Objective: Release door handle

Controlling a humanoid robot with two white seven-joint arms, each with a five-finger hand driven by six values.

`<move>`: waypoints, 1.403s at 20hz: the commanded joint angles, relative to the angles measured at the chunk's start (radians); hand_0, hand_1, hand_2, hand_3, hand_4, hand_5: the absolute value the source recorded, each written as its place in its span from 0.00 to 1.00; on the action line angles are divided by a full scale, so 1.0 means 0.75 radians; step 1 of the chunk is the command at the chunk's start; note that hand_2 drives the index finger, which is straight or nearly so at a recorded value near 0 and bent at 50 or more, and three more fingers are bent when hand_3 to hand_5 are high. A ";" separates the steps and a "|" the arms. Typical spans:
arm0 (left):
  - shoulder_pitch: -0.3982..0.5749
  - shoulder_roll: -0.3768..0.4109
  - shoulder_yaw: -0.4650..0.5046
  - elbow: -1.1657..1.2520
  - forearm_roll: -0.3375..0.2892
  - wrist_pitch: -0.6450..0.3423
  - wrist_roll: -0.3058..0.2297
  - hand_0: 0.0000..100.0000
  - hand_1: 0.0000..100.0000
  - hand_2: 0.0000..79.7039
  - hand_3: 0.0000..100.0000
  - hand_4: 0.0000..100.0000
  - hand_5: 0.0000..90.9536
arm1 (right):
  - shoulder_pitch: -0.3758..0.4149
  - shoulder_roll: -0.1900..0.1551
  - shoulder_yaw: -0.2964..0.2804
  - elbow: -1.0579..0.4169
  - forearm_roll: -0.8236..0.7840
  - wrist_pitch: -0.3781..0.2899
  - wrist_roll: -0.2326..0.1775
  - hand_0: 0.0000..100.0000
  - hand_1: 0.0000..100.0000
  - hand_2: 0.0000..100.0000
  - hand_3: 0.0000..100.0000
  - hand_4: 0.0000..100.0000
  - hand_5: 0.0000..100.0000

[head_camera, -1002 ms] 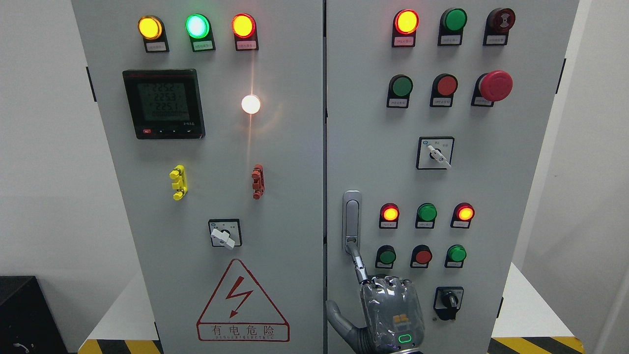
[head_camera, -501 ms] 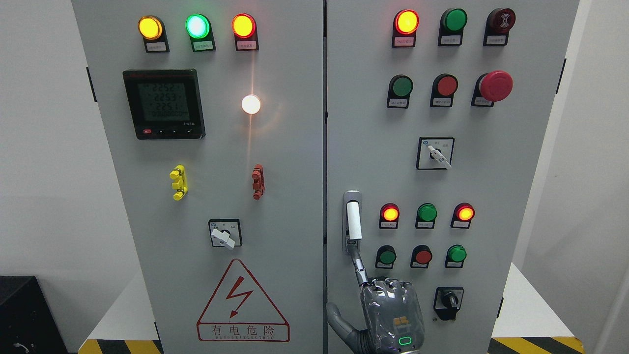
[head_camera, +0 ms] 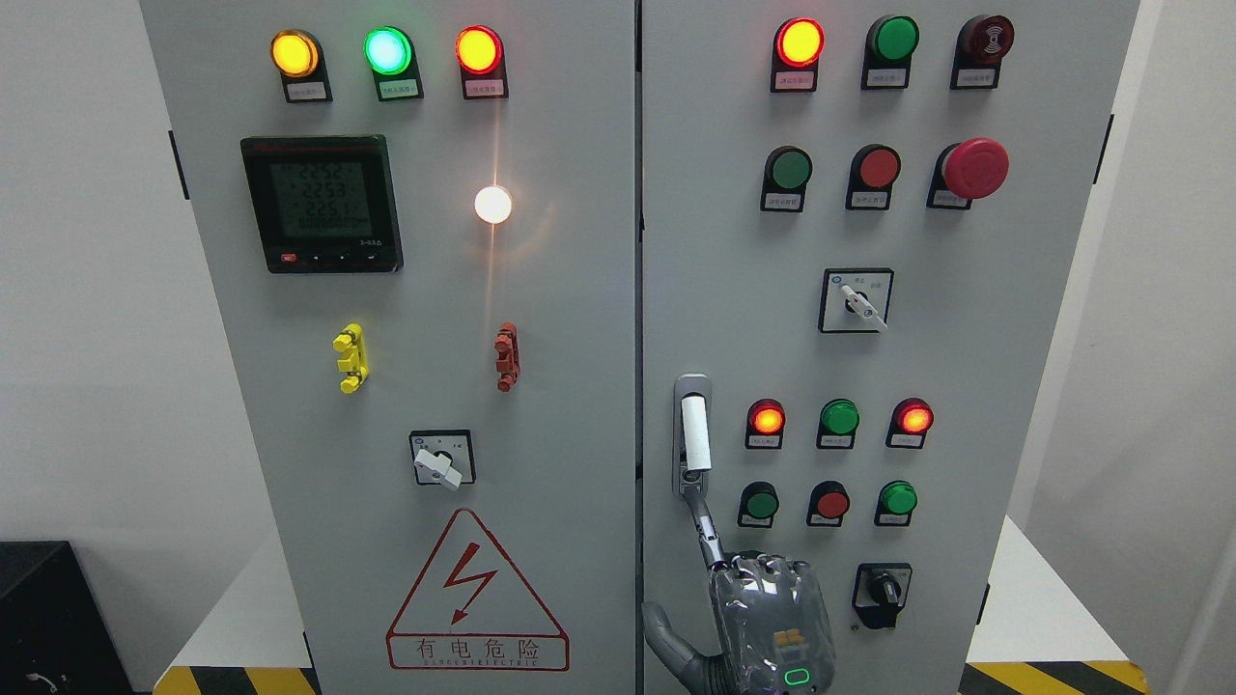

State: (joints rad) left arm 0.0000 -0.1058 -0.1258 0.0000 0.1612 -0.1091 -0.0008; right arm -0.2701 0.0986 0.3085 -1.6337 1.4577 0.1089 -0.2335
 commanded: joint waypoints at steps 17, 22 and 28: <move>-0.035 0.000 0.000 0.039 0.000 0.000 0.001 0.12 0.56 0.00 0.00 0.00 0.00 | 0.006 -0.001 0.002 -0.088 -0.001 -0.008 -0.008 0.31 0.25 0.06 1.00 1.00 1.00; -0.035 0.000 0.000 0.039 0.000 0.000 0.001 0.12 0.56 0.00 0.00 0.00 0.00 | 0.023 -0.003 0.002 -0.104 -0.003 -0.014 -0.012 0.31 0.25 0.09 1.00 1.00 1.00; -0.035 0.000 0.000 0.039 0.000 0.000 0.001 0.12 0.56 0.00 0.00 0.00 0.00 | 0.049 -0.021 -0.010 -0.194 -0.005 -0.035 -0.010 0.38 0.29 0.33 1.00 1.00 1.00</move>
State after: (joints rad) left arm 0.0000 -0.1058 -0.1258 0.0000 0.1613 -0.1091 -0.0036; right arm -0.2476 0.0948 0.3082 -1.7074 1.4555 0.0913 -0.2433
